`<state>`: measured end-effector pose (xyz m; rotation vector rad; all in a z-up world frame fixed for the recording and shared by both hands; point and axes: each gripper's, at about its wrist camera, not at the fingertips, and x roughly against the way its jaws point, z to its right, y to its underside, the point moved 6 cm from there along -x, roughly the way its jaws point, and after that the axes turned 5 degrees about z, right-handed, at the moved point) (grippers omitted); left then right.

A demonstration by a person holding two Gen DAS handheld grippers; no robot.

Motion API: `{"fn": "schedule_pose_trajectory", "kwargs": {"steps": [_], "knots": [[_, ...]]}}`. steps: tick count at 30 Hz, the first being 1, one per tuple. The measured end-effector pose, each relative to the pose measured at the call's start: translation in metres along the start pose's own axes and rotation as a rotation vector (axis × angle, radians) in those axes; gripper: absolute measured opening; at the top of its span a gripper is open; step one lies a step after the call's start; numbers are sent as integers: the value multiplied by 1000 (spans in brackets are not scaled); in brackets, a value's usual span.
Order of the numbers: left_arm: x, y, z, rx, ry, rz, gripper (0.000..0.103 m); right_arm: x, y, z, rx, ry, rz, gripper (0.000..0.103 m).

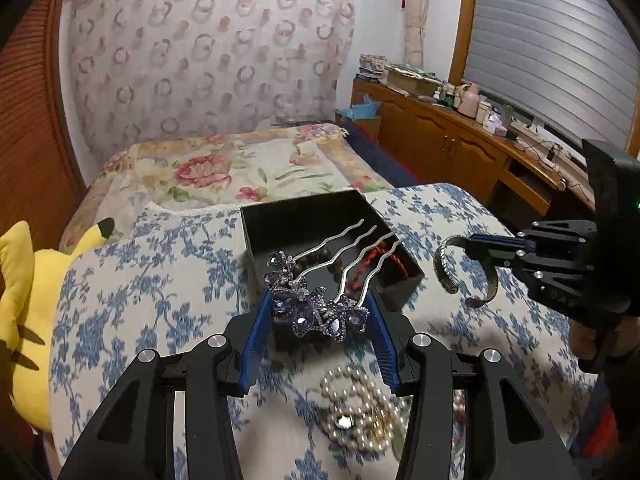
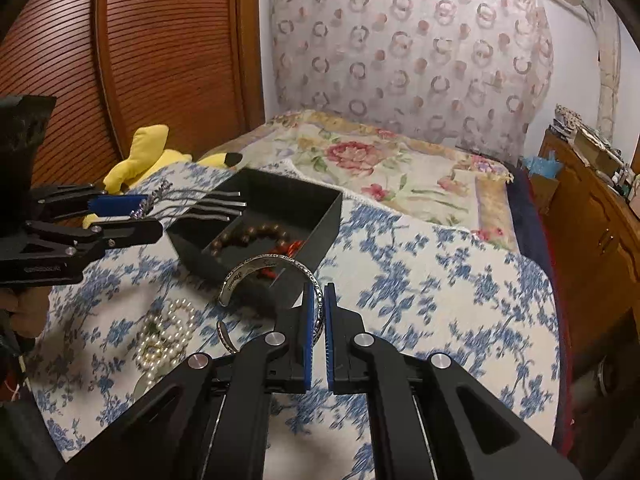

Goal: Organize jewelry
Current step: 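Carry the hair comb into the black box and open the left tool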

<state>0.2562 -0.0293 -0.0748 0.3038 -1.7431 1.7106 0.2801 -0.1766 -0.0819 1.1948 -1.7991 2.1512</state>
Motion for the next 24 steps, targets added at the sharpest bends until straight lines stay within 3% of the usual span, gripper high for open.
{"fn": "schedule_pose_trajectory", "kwargs": {"steps": [14, 24], "knots": [[-37, -13, -7, -2, -13, -29, 45, -27, -30, 9, 28, 6, 26, 6], [-41, -15, -11, 11, -18, -21, 45, -58, -46, 1, 49, -22, 11, 6]]}}
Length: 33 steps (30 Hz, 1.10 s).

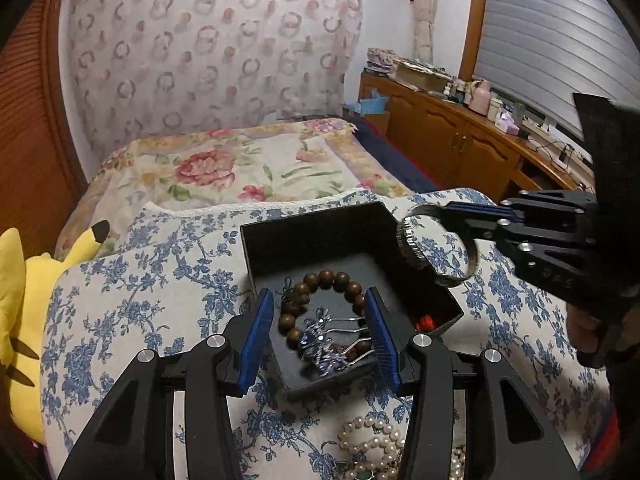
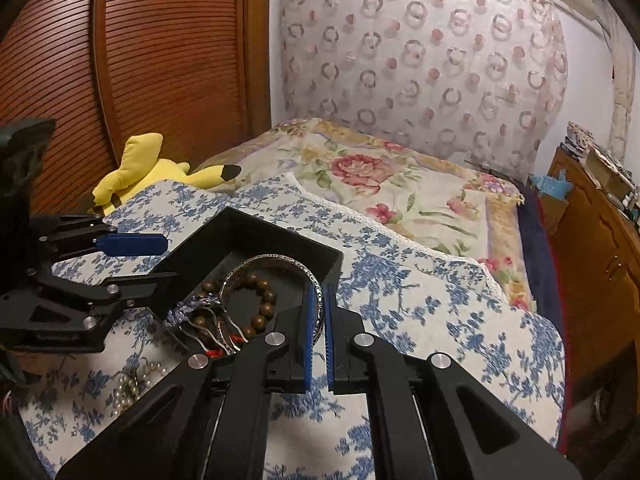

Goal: Organize jewelry
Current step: 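Carry the hair comb into the black box and open the left tool, then lower the silver bangle into the black box and open the right tool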

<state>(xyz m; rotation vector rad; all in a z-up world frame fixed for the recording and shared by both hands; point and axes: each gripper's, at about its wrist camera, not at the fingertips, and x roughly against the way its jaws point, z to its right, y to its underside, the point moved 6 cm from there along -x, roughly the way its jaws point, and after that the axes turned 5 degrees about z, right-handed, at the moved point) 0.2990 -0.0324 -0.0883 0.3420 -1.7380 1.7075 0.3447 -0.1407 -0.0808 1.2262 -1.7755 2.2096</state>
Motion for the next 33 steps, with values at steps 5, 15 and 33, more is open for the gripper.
{"fn": "schedule_pose_trajectory", "kwargs": {"steps": [5, 15, 33], "knots": [[7, 1, -13, 22, -18, 12, 48, -21, -8, -11, 34, -10, -16, 6], [26, 14, -37, 57, -73, 26, 67, -54, -4, -27, 80, -13, -72, 6], [61, 61, -39, 111, -86, -2, 67, -10, 2, -35, 63, 11, -21, 9]]}}
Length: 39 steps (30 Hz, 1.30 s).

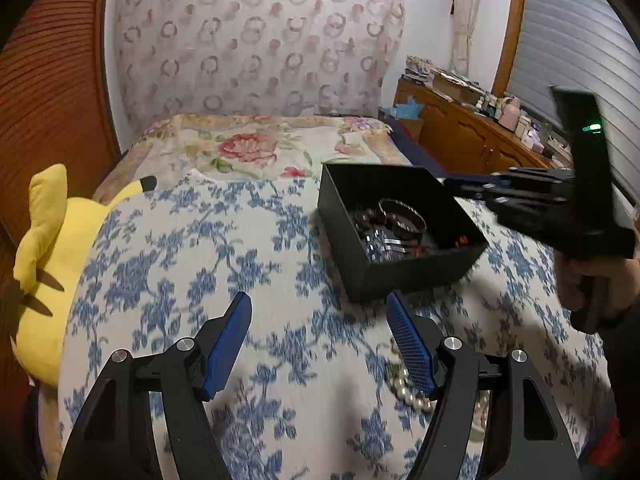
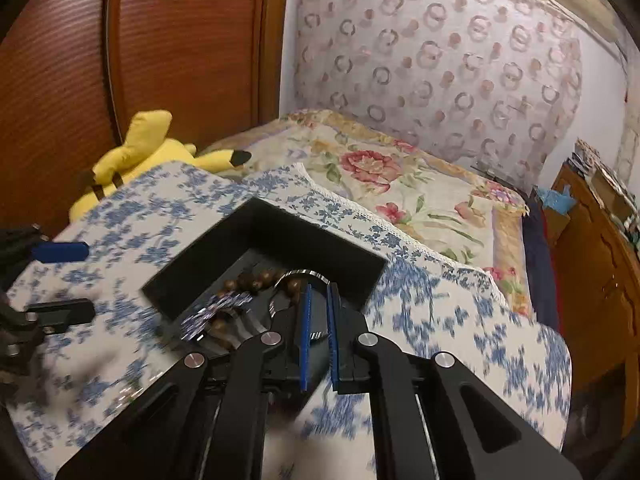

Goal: Organize jewelry
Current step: 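Lower the silver bangle into the black box and open the right tool, then close the right tool on the pearl necklace beside the jade bangle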

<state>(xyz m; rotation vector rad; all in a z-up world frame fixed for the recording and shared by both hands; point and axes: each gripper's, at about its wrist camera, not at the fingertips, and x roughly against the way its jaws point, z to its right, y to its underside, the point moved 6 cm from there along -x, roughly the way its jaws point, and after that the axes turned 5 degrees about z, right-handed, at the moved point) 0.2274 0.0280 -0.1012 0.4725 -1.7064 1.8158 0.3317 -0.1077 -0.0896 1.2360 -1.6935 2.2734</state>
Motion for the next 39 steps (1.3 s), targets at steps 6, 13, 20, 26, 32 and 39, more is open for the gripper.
{"fn": "schedule_pose_trajectory", "kwargs": {"steps": [6, 13, 20, 26, 32, 39], "knots": [[12, 19, 6, 4, 14, -1, 67, 53, 34, -10, -42, -20, 20, 9], [28, 42, 21, -5, 36, 18, 67, 90, 80, -26, -79, -24, 22, 23], [45, 64, 36, -29, 42, 25, 68, 104, 115, -40, -102, -46, -1, 23], [56, 75, 42, -41, 37, 35, 68, 100, 143, -52, -85, -72, -63, 23], [67, 84, 44, -45, 28, 43, 68, 93, 154, -62, -39, -67, -96, 23], [74, 87, 45, -46, 20, 55, 68, 79, 149, -66, 34, -27, -122, 23]]}}
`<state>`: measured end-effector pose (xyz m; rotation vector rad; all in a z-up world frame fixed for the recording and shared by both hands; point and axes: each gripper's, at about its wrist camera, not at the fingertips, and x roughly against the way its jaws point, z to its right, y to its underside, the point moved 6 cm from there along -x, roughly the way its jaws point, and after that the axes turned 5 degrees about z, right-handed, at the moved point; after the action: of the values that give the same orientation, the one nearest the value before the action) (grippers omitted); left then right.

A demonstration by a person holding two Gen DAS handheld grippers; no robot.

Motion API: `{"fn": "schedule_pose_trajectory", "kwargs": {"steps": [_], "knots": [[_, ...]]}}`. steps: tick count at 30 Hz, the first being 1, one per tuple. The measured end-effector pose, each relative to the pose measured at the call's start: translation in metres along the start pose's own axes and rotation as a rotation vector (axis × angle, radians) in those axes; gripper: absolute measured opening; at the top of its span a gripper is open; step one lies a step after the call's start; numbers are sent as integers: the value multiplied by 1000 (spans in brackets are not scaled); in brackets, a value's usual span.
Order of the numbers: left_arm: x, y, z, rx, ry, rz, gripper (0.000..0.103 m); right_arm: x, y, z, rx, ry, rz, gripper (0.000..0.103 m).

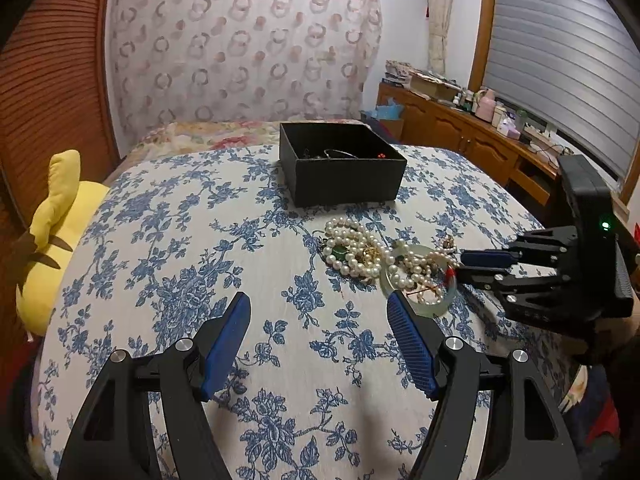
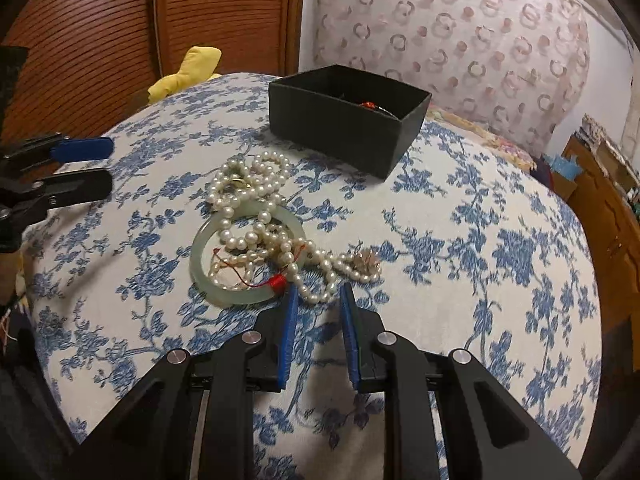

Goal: Organize jewelry
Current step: 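Close the right tool on the pearl necklace beside the jade bangle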

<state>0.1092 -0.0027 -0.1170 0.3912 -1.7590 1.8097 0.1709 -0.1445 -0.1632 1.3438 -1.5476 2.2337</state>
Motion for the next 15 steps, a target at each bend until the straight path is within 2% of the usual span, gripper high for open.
{"fn": "schedule_pose_trajectory", "kwargs": {"steps": [8, 10, 11, 12, 15], "knots": [[6, 3, 1, -3, -6, 5, 68, -8, -9, -5, 57, 28, -3, 23], [7, 2, 1, -5, -6, 9, 68, -9, -11, -5, 60, 20, 0, 17], [7, 1, 1, -4, -5, 10, 68, -9, -12, -5, 60, 16, 6, 9], [7, 2, 1, -4, -4, 10, 68, -9, -12, -4, 58, 10, 7, 6], [7, 2, 0, -5, -7, 7, 68, -6, -15, 1, 34, -4, 23, 6]]}}
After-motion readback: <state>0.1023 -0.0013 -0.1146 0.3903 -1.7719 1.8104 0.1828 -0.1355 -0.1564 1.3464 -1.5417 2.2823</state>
